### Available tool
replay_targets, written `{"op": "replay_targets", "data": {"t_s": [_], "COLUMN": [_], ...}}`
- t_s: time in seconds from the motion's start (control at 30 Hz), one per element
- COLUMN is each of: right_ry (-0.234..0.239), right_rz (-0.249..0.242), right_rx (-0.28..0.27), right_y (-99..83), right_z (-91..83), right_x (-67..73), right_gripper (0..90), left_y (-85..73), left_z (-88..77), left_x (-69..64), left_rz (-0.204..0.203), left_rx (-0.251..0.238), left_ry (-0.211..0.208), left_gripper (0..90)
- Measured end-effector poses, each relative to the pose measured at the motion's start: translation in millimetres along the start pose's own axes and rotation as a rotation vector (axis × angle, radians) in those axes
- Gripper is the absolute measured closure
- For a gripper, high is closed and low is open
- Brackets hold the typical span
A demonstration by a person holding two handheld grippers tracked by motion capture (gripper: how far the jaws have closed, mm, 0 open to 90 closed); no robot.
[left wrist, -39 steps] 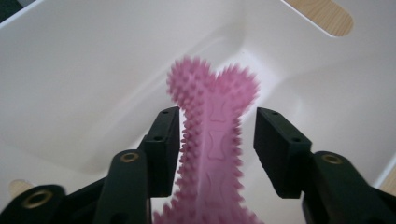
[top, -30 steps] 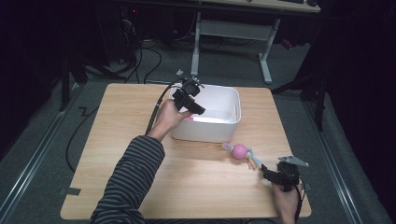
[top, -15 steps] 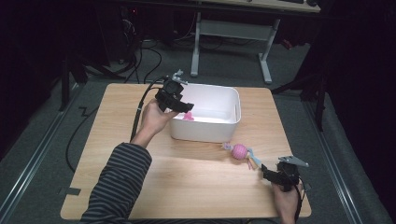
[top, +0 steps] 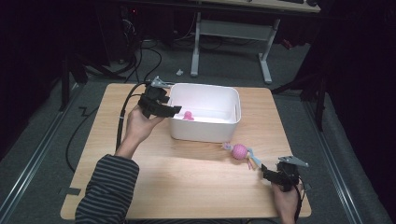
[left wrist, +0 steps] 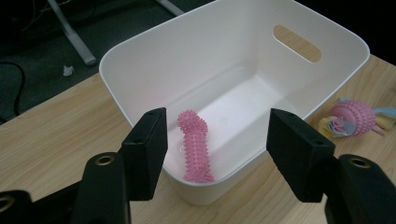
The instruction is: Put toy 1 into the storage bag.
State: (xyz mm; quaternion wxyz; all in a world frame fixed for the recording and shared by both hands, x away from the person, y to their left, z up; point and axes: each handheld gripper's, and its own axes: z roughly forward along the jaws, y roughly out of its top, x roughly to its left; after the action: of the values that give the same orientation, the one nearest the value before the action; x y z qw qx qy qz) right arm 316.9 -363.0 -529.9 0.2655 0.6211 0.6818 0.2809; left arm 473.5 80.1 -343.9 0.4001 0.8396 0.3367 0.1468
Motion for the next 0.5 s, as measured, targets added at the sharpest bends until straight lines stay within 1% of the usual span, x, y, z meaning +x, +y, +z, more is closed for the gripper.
{"op": "replay_targets", "data": {"t_s": [0.1,0.27,0.3,0.33,0.5], "right_ry": [0.0,-0.001,-0.001,-0.001,0.002], "right_rz": [-0.001,0.0,0.0,-0.001,-0.005], "right_rx": [0.0,0.0,0.0,0.0,-0.001], "right_y": [0.0,0.0,0.0,0.0,-0.1], "right_z": [0.0,0.0,0.0,0.0,0.0], "right_x": [0.0,0.2,0.2,0.2,0.3], "right_gripper": [21.0,21.0,21.1,21.0,21.0], "left_y": [-2.8,-5.8,-6.5,-8.2,-16.8], "left_z": [-5.5,-19.4,-21.7,-24.7,-35.0], "left_x": [-0.2,-2.3,-2.2,-2.3,-1.3], "left_rz": [0.005,0.008,0.011,0.006,0.0], "left_rx": [-0.004,-0.033,-0.038,-0.044,-0.053], "left_ry": [0.012,0.017,0.025,0.02,0.029], "left_gripper": [37.7,37.3,37.3,37.2,37.1]}}
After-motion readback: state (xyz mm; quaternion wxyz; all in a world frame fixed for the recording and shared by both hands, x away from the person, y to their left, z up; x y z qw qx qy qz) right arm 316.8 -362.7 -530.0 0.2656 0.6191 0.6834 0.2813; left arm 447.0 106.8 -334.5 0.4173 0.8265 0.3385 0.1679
